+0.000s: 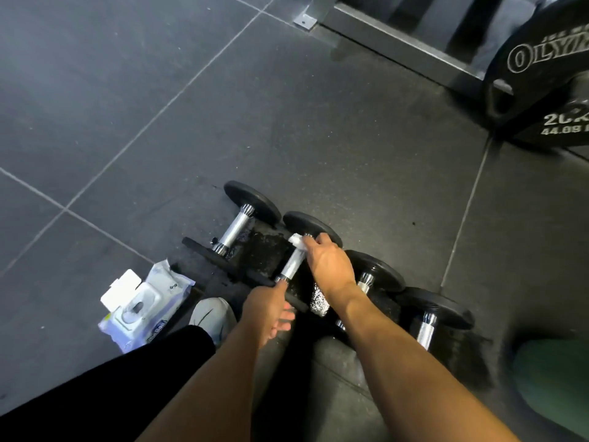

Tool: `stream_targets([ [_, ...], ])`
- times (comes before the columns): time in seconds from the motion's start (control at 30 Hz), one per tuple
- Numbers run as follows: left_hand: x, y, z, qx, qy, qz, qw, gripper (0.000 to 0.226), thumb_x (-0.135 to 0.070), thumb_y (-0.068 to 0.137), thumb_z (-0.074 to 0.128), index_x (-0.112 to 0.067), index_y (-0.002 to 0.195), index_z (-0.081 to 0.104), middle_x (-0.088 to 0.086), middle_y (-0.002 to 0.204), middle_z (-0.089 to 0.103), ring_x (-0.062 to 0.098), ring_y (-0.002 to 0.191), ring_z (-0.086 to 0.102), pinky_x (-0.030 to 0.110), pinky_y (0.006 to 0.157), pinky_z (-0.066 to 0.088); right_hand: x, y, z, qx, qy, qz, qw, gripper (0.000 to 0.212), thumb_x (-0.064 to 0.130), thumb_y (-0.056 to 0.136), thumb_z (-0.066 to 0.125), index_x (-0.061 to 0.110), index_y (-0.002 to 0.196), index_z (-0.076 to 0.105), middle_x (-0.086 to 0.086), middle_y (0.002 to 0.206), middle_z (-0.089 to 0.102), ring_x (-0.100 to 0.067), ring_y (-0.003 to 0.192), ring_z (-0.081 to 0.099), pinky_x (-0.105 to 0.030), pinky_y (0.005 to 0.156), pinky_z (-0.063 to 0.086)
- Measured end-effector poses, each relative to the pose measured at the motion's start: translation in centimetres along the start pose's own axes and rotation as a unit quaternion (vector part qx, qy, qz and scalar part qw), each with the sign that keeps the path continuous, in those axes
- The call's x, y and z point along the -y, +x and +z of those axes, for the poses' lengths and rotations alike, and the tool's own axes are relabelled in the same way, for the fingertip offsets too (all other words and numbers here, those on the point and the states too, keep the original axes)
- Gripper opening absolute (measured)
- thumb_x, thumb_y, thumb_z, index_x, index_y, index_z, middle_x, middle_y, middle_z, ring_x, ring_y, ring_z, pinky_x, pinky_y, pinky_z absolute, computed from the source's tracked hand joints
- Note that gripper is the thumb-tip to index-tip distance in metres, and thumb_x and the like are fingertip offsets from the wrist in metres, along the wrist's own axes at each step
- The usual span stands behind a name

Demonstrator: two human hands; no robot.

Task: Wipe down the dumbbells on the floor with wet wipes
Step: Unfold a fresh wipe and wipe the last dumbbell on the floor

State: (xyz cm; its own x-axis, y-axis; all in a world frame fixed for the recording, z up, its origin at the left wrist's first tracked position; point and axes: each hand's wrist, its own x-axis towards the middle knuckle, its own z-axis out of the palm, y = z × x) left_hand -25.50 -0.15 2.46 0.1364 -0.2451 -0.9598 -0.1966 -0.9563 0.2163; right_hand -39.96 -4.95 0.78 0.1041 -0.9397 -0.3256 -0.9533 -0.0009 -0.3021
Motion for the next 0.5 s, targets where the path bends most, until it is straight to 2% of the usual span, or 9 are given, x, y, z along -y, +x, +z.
stream_targets([
  [0.07, -0.2, 0.4, 0.6, -0.014, -0.011, 0.010, 1.000, 0.044, -0.045, 0.104, 0.052, -0.006, 0.086, 0.062, 0.010, 0.079, 0.072, 0.019, 0.050, 0.061, 0.015, 0.038, 0.033, 0.6, 0.9, 0.7, 0.024, -0.011, 0.028, 0.999, 0.046, 0.005, 0.101, 0.044, 0.018, 0.145, 0.048, -0.017, 0.127, 0.053, -0.043, 0.102, 0.063, -0.048, 0.087, 0.051],
  [0.13, 0.0, 1.2, 1.0, -0.029, -0.042, 0.049, 0.998, 0.032, -0.033, 0.101, 0.060, -0.005, 0.089, 0.065, 0.011, 0.075, 0.069, 0.019, 0.052, 0.065, 0.018, 0.034, 0.037, 0.8, 1.1, 1.4, 0.058, -0.015, 0.027, 0.998, 0.045, 0.006, 0.101, 0.044, 0.020, 0.143, 0.051, -0.016, 0.131, 0.053, -0.042, 0.103, 0.066, -0.047, 0.089, 0.053],
  [0.2, 0.1, 2.1, 1.0, -0.046, -0.060, 0.068, 0.995, 0.029, -0.031, 0.098, 0.064, -0.005, 0.085, 0.066, 0.010, 0.065, 0.068, 0.023, 0.057, 0.069, 0.022, 0.040, 0.040, 1.1, 0.9, 1.9, 0.100, -0.044, -0.011, 0.994, 0.043, 0.008, 0.101, 0.045, 0.020, 0.141, 0.053, -0.016, 0.131, 0.056, -0.041, 0.102, 0.068, -0.045, 0.089, 0.054],
  [0.33, 0.7, 2.5, 1.0, -0.045, -0.060, 0.063, 0.995, 0.036, -0.039, 0.095, 0.068, -0.004, 0.084, 0.070, 0.007, 0.052, 0.068, 0.026, 0.059, 0.068, 0.026, 0.052, 0.046, 1.7, -1.0, 2.2, 0.184, -0.039, -0.091, 0.978, 0.039, 0.027, 0.101, 0.048, 0.026, 0.139, 0.057, -0.015, 0.128, 0.057, -0.043, 0.108, 0.066, -0.045, 0.094, 0.053],
  [0.4, 1.1, 2.7, 1.1, -0.049, -0.066, 0.068, 0.994, 0.036, -0.038, 0.094, 0.069, -0.003, 0.085, 0.071, 0.003, 0.043, 0.063, 0.027, 0.059, 0.066, 0.030, 0.058, 0.047, 1.4, -0.9, 1.9, 0.156, -0.058, -0.075, 0.983, 0.041, 0.023, 0.104, 0.043, 0.020, 0.144, 0.051, -0.017, 0.132, 0.056, -0.044, 0.109, 0.064, -0.043, 0.090, 0.050],
  [0.5, 1.5, 3.0, 1.1, -0.056, -0.057, 0.056, 0.995, 0.037, -0.039, 0.094, 0.068, -0.003, 0.085, 0.071, 0.002, 0.042, 0.063, 0.023, 0.050, 0.059, 0.025, 0.050, 0.042, 0.3, 0.4, 0.9, 0.061, -0.108, -0.007, 0.992, 0.043, 0.010, 0.103, 0.039, 0.012, 0.146, 0.043, -0.018, 0.135, 0.054, -0.040, 0.109, 0.065, -0.043, 0.089, 0.051],
])
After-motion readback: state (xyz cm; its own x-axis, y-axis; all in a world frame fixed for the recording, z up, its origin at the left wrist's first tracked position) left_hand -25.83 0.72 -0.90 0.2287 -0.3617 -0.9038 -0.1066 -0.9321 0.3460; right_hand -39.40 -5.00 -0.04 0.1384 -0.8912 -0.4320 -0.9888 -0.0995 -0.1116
